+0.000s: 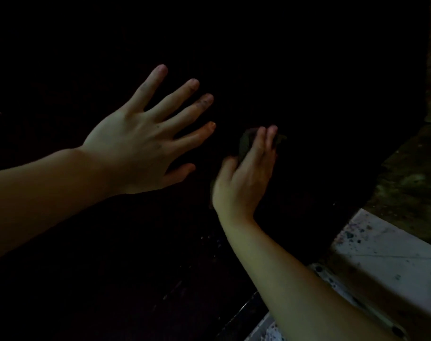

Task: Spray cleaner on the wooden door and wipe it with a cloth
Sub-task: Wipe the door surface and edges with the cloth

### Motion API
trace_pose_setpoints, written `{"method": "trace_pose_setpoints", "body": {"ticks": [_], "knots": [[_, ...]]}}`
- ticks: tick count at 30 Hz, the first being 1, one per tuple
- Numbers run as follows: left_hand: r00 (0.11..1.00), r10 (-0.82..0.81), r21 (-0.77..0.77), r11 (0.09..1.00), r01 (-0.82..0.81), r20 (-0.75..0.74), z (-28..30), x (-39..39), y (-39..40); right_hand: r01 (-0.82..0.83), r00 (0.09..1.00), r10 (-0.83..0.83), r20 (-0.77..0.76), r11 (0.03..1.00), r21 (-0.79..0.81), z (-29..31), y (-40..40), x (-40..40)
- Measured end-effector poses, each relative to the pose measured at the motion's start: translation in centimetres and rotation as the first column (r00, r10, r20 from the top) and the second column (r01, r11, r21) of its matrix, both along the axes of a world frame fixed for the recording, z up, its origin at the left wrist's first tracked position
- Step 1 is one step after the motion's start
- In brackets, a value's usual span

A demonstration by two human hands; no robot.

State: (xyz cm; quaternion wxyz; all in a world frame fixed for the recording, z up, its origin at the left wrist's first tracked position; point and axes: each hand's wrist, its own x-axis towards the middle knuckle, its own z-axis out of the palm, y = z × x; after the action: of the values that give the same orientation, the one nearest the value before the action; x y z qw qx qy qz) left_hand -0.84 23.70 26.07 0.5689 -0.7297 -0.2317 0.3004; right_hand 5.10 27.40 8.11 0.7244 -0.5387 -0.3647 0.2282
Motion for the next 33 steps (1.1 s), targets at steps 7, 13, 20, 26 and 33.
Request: {"method": "trace_pose_setpoints", "body": {"ticks": [7,13,20,26,33], "knots": [[1.000,0.011,-0.029,1.000,-0.011,0.009,-1.1,0.2,0.3,-0.238,0.857,-0.018,-0.515,0.872,-0.427,-4.3,0.2,1.1],[1.000,0.019,-0.064,0.998,-0.020,-0.014,-2.7,0.7,0.6,-0.027,0.995,0.028,-0.093,1.000,0.008,0.4,0.8,1.1],[0.998,0.053,-0.041,0.998,-0.051,0.033,-3.2,0.7,0.7,-0.211,0.911,0.031,-0.410,0.891,-0.402,-7.4,0.0,1.2],[0.991,0.072,-0.050,0.996,-0.067,0.110,-5.1,1.7,0.7,-0.106,0.988,0.101,-0.115,0.994,-0.039,-0.7,1.1,2.5],[0.984,0.039,-0.046,0.998,-0.031,0.174,-6.6,1.3,1.4,-0.026,0.998,0.027,-0.057,0.999,0.019,-0.1,1.8,2.6]]}}
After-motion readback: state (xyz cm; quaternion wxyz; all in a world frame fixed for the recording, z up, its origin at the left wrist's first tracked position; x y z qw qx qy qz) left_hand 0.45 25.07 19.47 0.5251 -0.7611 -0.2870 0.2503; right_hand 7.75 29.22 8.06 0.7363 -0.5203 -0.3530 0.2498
